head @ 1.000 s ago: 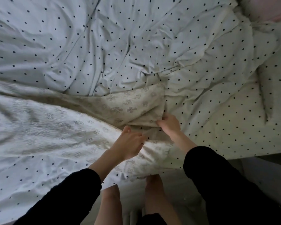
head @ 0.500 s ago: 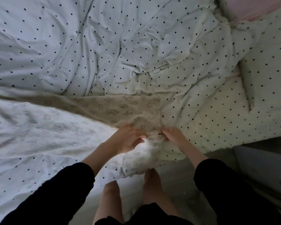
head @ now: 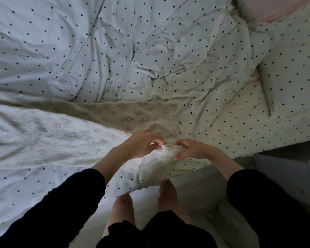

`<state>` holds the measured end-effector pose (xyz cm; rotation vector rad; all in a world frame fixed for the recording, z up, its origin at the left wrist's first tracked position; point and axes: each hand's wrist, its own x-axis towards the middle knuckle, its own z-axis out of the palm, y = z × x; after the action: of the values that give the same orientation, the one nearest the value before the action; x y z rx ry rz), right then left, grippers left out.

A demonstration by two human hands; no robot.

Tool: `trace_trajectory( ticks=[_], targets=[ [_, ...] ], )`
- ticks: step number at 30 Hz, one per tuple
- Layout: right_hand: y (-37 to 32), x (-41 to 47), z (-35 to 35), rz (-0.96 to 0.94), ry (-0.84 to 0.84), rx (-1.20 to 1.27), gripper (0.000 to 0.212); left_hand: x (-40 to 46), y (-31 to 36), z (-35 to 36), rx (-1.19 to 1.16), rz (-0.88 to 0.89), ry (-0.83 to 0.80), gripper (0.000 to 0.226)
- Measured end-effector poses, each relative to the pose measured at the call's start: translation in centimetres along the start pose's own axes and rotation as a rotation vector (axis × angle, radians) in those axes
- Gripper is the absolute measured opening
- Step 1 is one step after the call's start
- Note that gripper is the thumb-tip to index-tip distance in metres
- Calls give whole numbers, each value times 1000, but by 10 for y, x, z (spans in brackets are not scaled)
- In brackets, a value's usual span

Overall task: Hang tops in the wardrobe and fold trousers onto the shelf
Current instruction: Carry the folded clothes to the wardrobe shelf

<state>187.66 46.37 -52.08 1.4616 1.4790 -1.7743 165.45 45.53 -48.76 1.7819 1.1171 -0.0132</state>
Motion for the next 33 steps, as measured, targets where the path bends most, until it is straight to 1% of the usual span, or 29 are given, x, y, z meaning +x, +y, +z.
trace_trajectory(
  ticks=[3, 5, 7, 9, 12, 13, 16, 18, 20, 22, 24, 25, 26, 27, 28, 30, 32, 33],
  targets=[
    [-2, 0, 4, -40, 76, -168, 69, -4, 6, 3, 0, 5, -46, 19],
    [-12, -5, 7, -84, 60, -282, 70, -7, 10, 4, 9, 19, -55, 17],
    [-20, -9, 10, -87, 53, -339, 57, -12, 12, 4, -9, 24, -46, 18],
    [-25, -12, 11, -91, 54, -266, 41, -17, 11, 2, -25, 17, -34, 18],
    [-36, -23, 9, -82, -35, -147, 19, -23, 4, -4, -20, -22, -17, 21],
    [-41, -28, 8, -73, -61, -137, 13, -25, 0, -6, -9, -38, -11, 22],
    [-52, -38, 4, -62, -77, -129, 5, -33, -16, -19, 14, -91, -4, 22],
    [-58, -42, 1, -69, -64, -132, 16, -39, -29, -29, 74, -127, -30, 26],
    [-64, -45, -4, -86, -29, -80, 22, -43, -43, -38, 209, -153, -39, 30],
    [-68, -46, -12, -106, 18, -30, 24, -44, -55, -49, 337, -169, -3, 21],
    [-69, -46, -23, -98, 78, 10, 10, -40, -63, -62, 400, -193, 62, 20],
    [-68, -44, -30, -91, 114, 41, 20, -36, -66, -70, 409, -197, 104, 23],
    [-70, -44, -35, -83, 151, 70, 35, -31, -68, -77, 415, -196, 141, 25],
    [-70, -41, -41, -66, 192, 95, 45, -24, -69, -85, 418, -194, 175, 26],
    [-72, -40, -46, -62, 239, 119, 50, -18, -69, -91, 417, -195, 209, 26],
    [-68, -28, -59, -49, 301, 180, 49, -2, -70, -99, 416, -210, 279, 24],
    [-63, -8, -70, -15, 369, 233, 52, 13, -75, -99, 448, -231, 393, 24],
    [-59, 4, -74, 3, 406, 243, 52, 21, -79, -96, 475, -254, 457, 28]
  ],
)
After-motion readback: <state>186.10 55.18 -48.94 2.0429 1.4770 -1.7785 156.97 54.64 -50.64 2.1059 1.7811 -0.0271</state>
